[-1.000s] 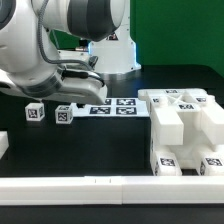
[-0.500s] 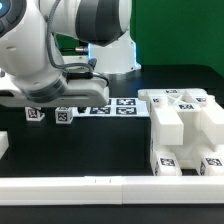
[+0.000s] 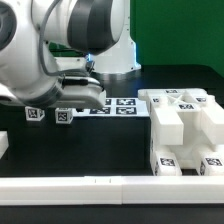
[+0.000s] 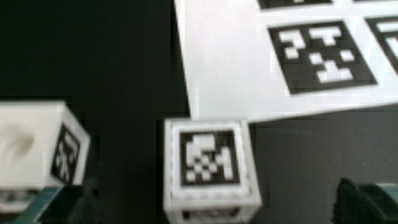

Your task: Assemble chair

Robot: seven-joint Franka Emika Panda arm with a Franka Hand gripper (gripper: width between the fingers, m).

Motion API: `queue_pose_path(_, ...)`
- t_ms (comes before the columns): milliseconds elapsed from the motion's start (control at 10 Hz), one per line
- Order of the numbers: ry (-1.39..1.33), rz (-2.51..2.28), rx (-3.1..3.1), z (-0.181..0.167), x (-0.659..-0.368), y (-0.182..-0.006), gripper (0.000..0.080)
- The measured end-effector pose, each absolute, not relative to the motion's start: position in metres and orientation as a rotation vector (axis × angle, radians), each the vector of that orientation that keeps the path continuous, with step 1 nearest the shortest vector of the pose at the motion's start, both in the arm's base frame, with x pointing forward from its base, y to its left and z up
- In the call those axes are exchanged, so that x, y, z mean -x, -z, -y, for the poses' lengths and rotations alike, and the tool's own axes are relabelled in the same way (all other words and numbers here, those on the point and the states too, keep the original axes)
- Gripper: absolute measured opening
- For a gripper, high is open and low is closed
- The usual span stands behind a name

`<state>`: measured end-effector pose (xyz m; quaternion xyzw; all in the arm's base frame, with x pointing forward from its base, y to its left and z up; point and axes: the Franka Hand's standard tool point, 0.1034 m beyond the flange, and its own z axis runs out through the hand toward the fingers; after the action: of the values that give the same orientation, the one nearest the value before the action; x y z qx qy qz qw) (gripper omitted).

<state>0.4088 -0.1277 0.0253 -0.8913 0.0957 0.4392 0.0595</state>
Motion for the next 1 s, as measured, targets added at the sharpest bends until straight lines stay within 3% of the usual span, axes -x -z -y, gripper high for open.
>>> queue_pose_path(500, -1.430, -0.328, 2.649, 0.119, -0.394, -0.007, 0.0649)
queue_pose_path(900, -1.434, -0.331, 2.651, 0.116, -0.393, -0.005, 0.0649)
queue_pose_path(1000, -1.434, -0.333, 2.651, 0.117, -0.392, -0.005, 0.0519)
